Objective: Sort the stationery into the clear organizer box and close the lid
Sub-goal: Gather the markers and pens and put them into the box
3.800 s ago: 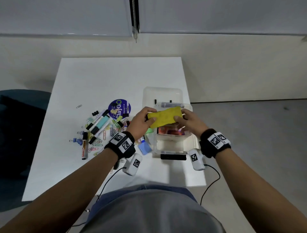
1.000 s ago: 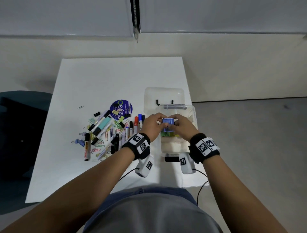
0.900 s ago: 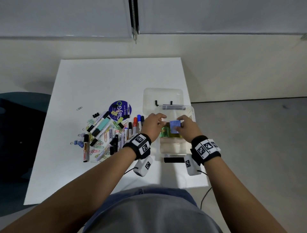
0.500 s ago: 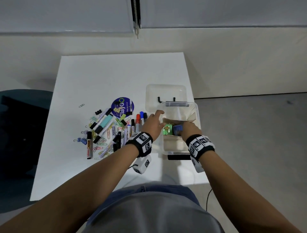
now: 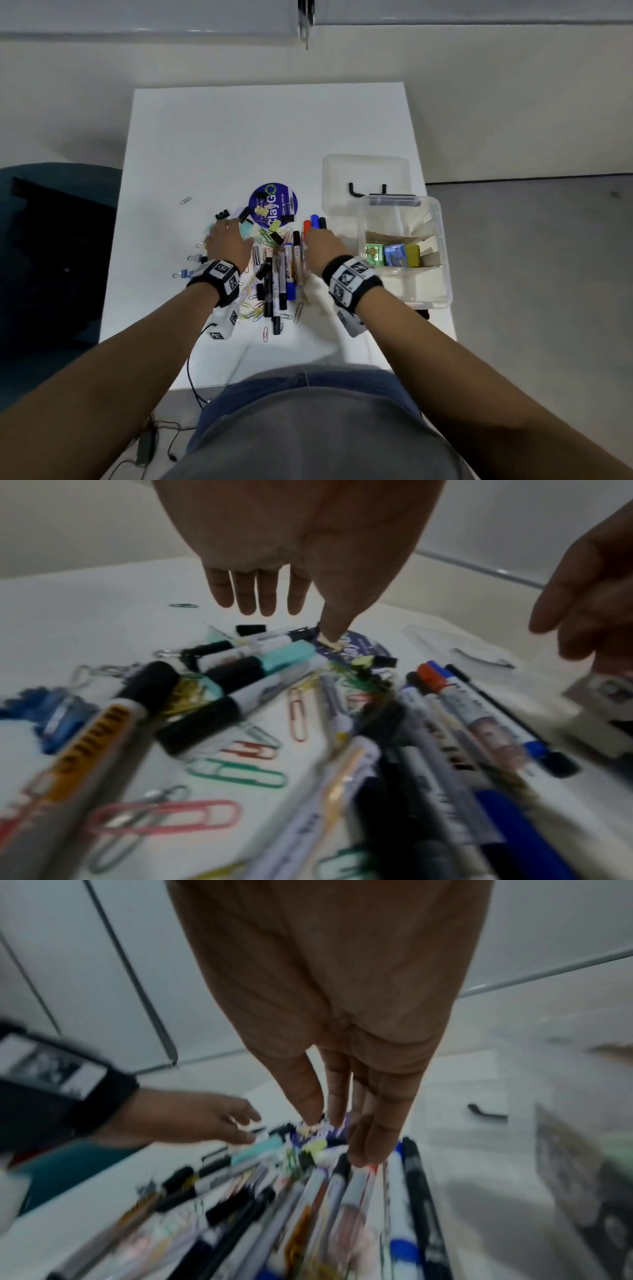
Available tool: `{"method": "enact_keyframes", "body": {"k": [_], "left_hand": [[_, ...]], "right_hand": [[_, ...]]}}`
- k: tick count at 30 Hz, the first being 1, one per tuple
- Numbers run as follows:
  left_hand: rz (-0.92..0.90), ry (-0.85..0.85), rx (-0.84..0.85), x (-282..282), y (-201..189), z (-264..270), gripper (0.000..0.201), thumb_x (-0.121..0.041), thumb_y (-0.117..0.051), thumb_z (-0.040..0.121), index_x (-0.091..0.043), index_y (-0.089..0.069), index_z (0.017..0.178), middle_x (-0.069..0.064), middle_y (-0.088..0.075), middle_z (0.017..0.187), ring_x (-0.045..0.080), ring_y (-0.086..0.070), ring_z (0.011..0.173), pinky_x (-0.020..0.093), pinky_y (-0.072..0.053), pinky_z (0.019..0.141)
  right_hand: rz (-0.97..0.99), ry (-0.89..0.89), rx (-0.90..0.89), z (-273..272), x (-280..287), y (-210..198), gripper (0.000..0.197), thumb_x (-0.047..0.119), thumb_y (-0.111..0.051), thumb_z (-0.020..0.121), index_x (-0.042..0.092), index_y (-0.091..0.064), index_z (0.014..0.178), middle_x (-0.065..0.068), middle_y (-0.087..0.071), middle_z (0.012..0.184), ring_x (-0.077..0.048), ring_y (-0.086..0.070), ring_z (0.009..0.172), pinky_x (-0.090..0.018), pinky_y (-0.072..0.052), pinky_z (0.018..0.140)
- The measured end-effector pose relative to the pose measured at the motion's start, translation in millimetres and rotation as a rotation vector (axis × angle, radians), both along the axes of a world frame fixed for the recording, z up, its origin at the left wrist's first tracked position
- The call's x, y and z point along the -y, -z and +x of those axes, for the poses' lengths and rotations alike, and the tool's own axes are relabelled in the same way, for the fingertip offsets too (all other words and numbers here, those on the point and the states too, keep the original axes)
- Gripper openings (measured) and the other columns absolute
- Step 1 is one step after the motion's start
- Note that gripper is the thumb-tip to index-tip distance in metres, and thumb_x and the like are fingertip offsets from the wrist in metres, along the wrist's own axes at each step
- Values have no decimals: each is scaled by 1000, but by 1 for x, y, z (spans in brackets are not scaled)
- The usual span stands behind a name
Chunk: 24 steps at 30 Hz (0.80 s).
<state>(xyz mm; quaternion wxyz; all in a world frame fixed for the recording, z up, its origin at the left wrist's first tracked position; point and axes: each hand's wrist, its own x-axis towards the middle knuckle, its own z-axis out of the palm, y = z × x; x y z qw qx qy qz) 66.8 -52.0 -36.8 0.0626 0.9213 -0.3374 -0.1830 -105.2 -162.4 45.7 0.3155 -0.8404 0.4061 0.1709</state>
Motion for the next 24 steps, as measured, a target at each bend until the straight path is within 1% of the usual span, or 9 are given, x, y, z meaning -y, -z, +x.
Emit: {"method": "enact_keyframes", "body": {"k": [3, 7, 11, 14, 16, 18, 20, 22, 24], "left_hand": [[112, 16, -8, -10, 7, 18, 61, -31, -64, 87, -8, -40, 137, 21, -46, 133, 39, -45, 121, 48, -36, 101], [195, 81, 11, -15, 14, 22, 72, -41, -71, 80, -10, -39, 137, 20, -46, 130, 38, -45, 118, 46, -39, 99], [216, 15, -67, -12, 20, 21, 77, -47, -76, 73, -8, -42, 129, 20, -47, 128, 37, -48, 118, 46, -41, 98], [219, 26, -117, -10, 27, 22, 71, -44, -76, 74, -9, -42, 126, 19, -49, 126, 37, -51, 114, 45, -44, 93], [214, 30, -135, -10, 27, 22, 68, -45, -74, 75, -9, -43, 124, 19, -49, 125, 37, -52, 112, 45, -46, 91], [198, 37, -137, -9, 27, 21, 67, -46, -73, 76, -8, -43, 124, 19, -50, 123, 37, -52, 111, 45, -47, 89], [182, 44, -144, -10, 27, 22, 69, -46, -73, 76, -9, -43, 126, 17, -51, 122, 36, -53, 110, 45, -47, 88], [165, 48, -153, -10, 27, 22, 72, -48, -72, 76, -13, -41, 130, 14, -53, 120, 34, -56, 107, 44, -49, 86], [133, 22, -183, -9, 24, 20, 63, -47, -68, 81, -12, -41, 127, 13, -54, 118, 34, -58, 104, 45, -50, 86]], "right_hand": [[26, 67, -43, 20, -14, 32, 43, 7, -41, 95, 1, -38, 137, -19, -53, 132, -33, -58, 116, -40, -49, 94], [-89, 176, -51, 27, -25, 62, 63, 16, -46, 95, 3, -18, 150, -18, -52, 134, -34, -58, 116, -44, -49, 94], [1, 315, -75, 35, -27, 78, 85, 36, -67, 86, 0, -18, 146, -17, -47, 139, -32, -54, 123, -42, -47, 97], [134, 430, -80, 44, -26, 87, 95, 39, -69, 85, -6, -12, 146, -20, -49, 138, -33, -54, 124, -42, -49, 100], [156, 448, -95, 48, -26, 92, 88, 37, -67, 86, -8, -18, 143, -22, -52, 133, -34, -55, 121, -41, -49, 99], [163, 455, -89, 49, -24, 94, 61, 34, -63, 89, -3, -38, 130, -20, -57, 126, -34, -59, 115, -40, -51, 95], [194, 460, -85, 48, -22, 94, 41, 29, -61, 91, 1, -51, 119, -18, -61, 120, -34, -61, 111, -40, -53, 92], [220, 465, -80, 46, -20, 94, 35, 27, -59, 92, 1, -54, 116, -18, -63, 118, -35, -62, 108, -39, -54, 90], [226, 471, -73, 44, -20, 93, 34, 23, -53, 95, -1, -51, 119, -20, -62, 120, -35, -62, 109, -41, -53, 92]]}}
